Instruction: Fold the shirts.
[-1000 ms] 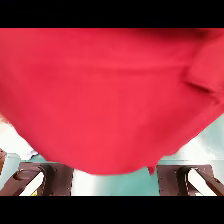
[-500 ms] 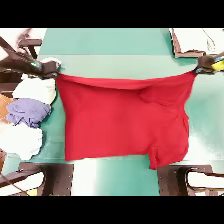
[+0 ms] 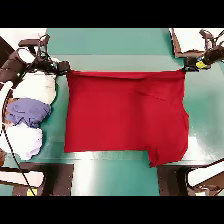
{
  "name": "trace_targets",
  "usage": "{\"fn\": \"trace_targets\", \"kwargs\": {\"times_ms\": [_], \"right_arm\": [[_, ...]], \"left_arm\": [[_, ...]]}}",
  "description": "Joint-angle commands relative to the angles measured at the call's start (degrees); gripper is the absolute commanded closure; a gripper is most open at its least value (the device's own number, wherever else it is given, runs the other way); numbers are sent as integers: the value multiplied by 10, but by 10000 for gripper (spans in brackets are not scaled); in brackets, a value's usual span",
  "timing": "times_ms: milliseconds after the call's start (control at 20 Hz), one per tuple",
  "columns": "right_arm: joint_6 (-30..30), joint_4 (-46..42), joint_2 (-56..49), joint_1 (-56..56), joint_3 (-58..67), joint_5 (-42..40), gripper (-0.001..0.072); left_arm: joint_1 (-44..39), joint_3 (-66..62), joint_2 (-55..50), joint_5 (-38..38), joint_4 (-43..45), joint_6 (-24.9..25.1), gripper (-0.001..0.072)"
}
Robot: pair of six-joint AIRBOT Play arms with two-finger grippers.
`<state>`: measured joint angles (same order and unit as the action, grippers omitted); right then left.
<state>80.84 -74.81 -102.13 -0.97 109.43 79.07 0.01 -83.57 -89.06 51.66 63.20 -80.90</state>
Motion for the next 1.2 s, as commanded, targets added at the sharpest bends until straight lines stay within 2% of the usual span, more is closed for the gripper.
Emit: {"fn": "trace_targets", "kwargs": {"times_ms": [0, 100, 300, 350, 400, 450, 600, 750, 850, 1000, 1150], "right_arm": [[-13, -3, 23, -17, -57, 29, 698], [-18, -2, 61, -19, -144, 10, 697], [-19, 8, 115, -17, -289, -48, 695], [-19, 21, 120, -17, -307, -50, 676], [-19, 32, 124, -19, -320, -50, 527], [-19, 47, 123, -20, -322, -45, 336], [-19, 43, 148, -20, -319, -14, 324], [-19, 49, 214, -34, -351, 16, 324], [-19, 48, 273, -45, -396, 25, 324], [-19, 48, 350, -53, -459, 25, 324], [-19, 48, 398, -57, -493, 18, 324]], "left_arm": [[0, -2, -7, 113, 2, 40, 684], [0, 34, -7, 142, 2, 40, 684], [0, 109, -7, 137, 0, 37, 683], [0, 116, -7, 137, 0, 21, 673], [0, 118, -7, 137, 0, 9, 393], [0, 118, -6, 137, -2, -1, 176], [0, 117, 18, 163, -2, -3, 179], [0, 159, 106, 206, 49, -8, 178], [0, 243, 187, 226, 88, -23, 178], [0, 396, 306, 244, 84, -40, 178], [0, 518, 395, 241, 83, -78, 178]]}}
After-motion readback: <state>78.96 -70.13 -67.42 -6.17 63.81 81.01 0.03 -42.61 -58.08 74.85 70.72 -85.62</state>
